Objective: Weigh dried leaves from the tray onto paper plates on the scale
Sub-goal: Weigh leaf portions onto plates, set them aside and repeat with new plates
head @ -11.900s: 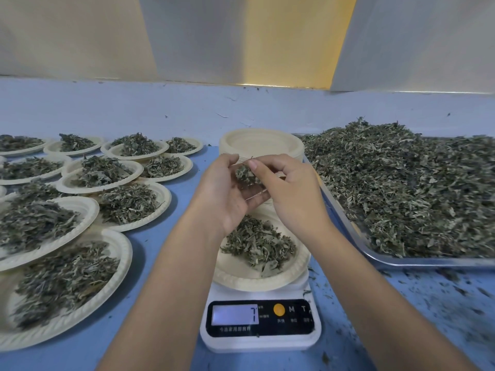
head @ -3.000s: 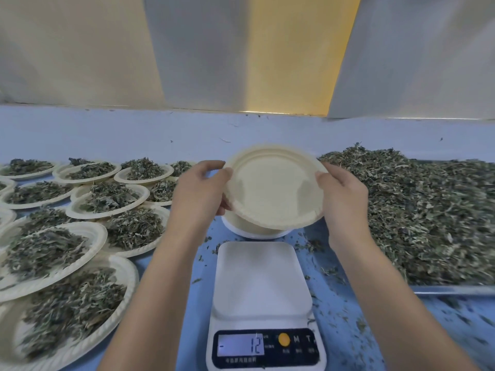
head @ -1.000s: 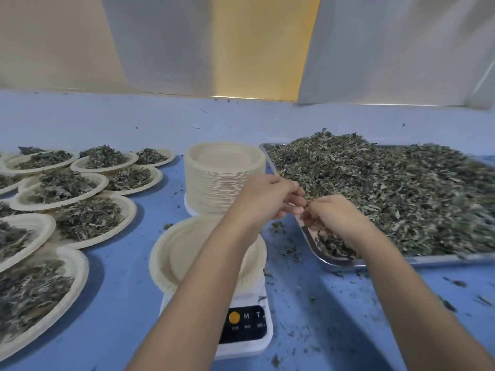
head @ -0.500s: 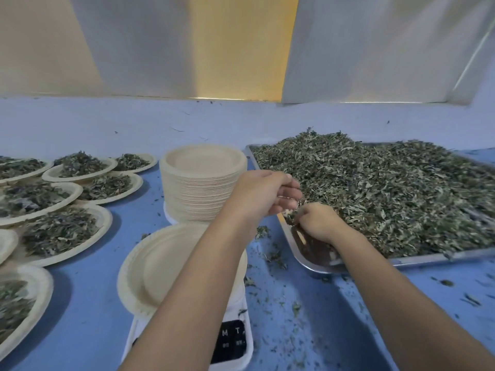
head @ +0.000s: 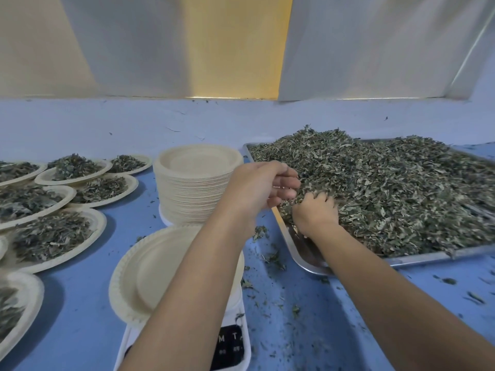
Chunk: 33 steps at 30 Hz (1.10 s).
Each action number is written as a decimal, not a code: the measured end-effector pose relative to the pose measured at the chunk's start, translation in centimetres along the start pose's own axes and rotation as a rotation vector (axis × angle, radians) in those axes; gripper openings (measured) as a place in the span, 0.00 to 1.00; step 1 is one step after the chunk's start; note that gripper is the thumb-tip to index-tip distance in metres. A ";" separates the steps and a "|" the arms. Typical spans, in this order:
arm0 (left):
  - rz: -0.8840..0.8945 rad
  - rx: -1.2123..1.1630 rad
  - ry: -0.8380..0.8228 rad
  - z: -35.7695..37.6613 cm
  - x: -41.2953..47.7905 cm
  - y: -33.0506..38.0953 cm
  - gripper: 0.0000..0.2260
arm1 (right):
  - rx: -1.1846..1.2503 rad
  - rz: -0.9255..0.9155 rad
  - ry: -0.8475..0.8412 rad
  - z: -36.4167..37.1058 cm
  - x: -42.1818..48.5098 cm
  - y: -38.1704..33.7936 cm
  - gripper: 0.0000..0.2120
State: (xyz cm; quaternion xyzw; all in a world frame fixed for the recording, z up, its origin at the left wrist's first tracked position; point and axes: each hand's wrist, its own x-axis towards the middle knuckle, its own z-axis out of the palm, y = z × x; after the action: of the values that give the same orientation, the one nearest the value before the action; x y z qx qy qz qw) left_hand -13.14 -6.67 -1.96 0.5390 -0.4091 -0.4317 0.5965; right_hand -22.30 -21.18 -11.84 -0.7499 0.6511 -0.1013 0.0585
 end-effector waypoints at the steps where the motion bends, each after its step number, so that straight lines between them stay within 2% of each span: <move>1: 0.002 -0.015 0.004 -0.1 0.0 0.0 0.10 | 0.018 -0.020 -0.025 0.0 -0.1 -0.1 0.26; 4: -0.003 -0.052 0.021 -0.4 -0.2 0.1 0.10 | 0.155 -0.102 -0.028 0.0 -0.3 -0.3 0.20; 6: -0.007 -0.056 0.031 -0.6 -0.3 0.0 0.10 | 0.270 -0.159 0.050 -0.2 -0.4 -0.4 0.17; 8: -0.009 -0.056 0.043 -0.7 -0.3 0.0 0.10 | 0.278 -0.206 0.140 -0.2 -0.5 -0.5 0.18; 10: -0.009 -0.062 0.053 -0.9 -0.3 0.0 0.10 | 0.190 -0.240 0.140 -0.1 -0.5 -0.6 0.21; 15: -0.007 -0.082 0.053 -1.1 -0.3 -0.1 0.11 | 0.020 -0.305 -0.166 0.7 -0.2 -0.4 0.22; 17: -0.007 -0.077 0.051 -1.1 -0.4 0.0 0.11 | -0.024 -0.325 -0.217 0.7 -0.2 -0.2 0.21; 26: -0.016 -0.046 0.064 -1.0 -0.3 0.0 0.10 | -0.288 -0.381 -0.031 0.0 -1.3 -1.3 0.13; 29: -0.050 -0.082 0.092 -1.0 -0.3 -0.1 0.11 | -0.219 -0.388 -0.018 0.2 -1.0 -1.2 0.11; 33: -0.077 -0.138 0.246 -0.1 0.2 -0.8 0.10 | 0.113 -0.342 0.084 0.0 -0.2 -0.7 0.13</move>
State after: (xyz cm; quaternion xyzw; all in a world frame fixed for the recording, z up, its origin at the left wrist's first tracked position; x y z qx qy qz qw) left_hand -13.05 -6.90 -2.74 0.5609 -0.2812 -0.4119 0.6608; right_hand -21.67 -20.89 -11.71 -0.8402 0.5094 -0.1773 0.0555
